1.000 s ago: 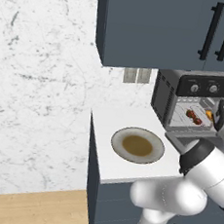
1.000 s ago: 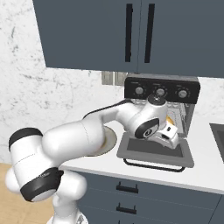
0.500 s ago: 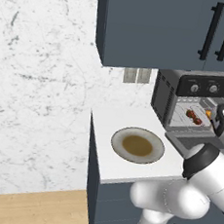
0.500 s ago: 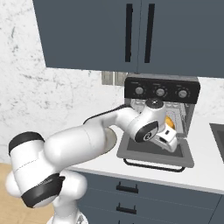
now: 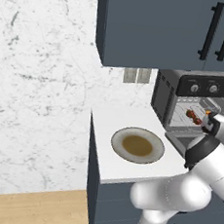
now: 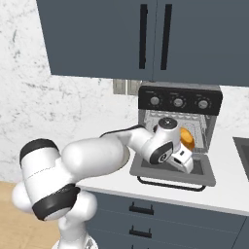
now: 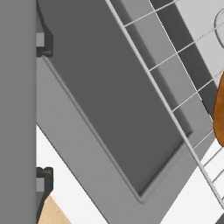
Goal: Pick up the kebab skewer and baguette bread, and place them inside the toaster oven. Close the toaster oven door and start by setting the timer.
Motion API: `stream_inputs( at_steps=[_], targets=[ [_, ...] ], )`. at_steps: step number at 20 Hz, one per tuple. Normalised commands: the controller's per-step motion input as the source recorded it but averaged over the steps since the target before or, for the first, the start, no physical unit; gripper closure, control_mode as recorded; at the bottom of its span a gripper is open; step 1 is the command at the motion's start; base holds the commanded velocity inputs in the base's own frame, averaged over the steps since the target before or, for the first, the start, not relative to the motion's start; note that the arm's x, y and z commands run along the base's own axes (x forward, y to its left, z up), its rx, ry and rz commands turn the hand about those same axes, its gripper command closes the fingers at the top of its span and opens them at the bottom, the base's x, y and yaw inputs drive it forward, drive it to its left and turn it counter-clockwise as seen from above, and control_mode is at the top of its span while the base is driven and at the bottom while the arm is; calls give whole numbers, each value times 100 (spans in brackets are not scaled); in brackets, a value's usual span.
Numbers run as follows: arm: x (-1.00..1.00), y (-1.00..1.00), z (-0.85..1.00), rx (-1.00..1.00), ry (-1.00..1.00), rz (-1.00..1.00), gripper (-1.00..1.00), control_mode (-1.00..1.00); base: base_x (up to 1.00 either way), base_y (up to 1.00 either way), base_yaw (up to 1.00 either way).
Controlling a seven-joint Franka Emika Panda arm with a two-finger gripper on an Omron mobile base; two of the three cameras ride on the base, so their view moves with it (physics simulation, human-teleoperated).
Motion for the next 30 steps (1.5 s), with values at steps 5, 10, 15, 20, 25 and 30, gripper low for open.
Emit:
stream_inputs(
  at_steps=[5,10,15,20,25,30],
  targets=[
    [11,0,-17,0,-4,0,-100,-100,0,0,0],
    [24,0,-16,0,-4,0,-100,-100,0,0,0],
    [60,-1,-4,0,-5,0,-100,-100,0,0,0],
    [41,-9,0,0,-3,0,-100,-100,0,0,0],
    [27,0,13,5,-3,-2,-100,-100,0,0,0],
    [36,0,9,7,-6,-6,-100,-100,0,0,0]
  ],
)
